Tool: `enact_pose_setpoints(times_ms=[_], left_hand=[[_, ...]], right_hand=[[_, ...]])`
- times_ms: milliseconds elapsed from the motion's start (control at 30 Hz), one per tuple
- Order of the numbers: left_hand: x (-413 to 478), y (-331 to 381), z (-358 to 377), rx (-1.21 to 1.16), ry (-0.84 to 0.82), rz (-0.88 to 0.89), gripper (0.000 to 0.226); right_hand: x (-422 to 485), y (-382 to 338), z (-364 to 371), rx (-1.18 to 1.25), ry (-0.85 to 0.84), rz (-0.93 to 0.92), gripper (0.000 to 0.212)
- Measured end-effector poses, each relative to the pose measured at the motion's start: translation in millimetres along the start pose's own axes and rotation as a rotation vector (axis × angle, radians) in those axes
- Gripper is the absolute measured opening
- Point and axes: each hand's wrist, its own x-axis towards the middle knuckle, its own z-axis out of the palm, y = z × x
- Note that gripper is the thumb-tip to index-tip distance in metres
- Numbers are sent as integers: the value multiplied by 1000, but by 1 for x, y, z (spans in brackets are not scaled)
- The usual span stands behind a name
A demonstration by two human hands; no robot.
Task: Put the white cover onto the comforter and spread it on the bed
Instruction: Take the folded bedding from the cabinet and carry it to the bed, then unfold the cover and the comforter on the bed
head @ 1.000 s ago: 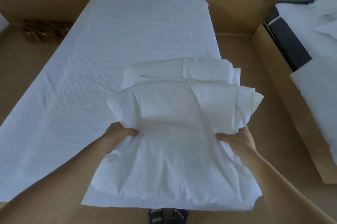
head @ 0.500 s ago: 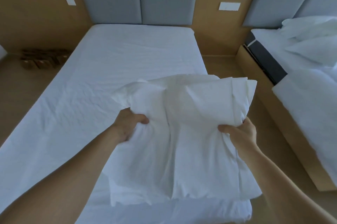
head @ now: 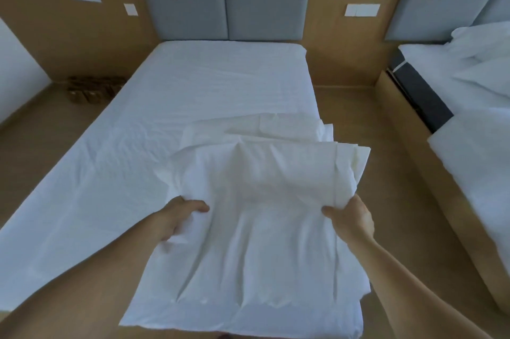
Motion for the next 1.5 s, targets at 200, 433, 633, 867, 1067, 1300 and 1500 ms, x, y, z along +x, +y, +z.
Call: enact_pose_setpoints(times_ms=[200,433,633,867,1067,1300,1500], left_hand=[[-27,2,32,21,145,107,16],[-61,84,55,-124,167,375,36],[-67,142,81,-154,123,513,39],[-70,194,159,-153,135,554,36],[-76,248,260,-159,180,560,35],[-70,298,360,-165,237,555,32],[-34,342,391,-155,259,524,38]], right_hand=[[2,21,-25,309,-158,-75,41],[-2,-17,-66,557,13,-179,34],[11,-30,-113,688,114,-198,34],[60,-8,-173,722,174,-201,35],[139,24,-242,783,149,-200,37],[227,46,-320,737,111,-226,36],[303,42,-330,724,66,-199,35]])
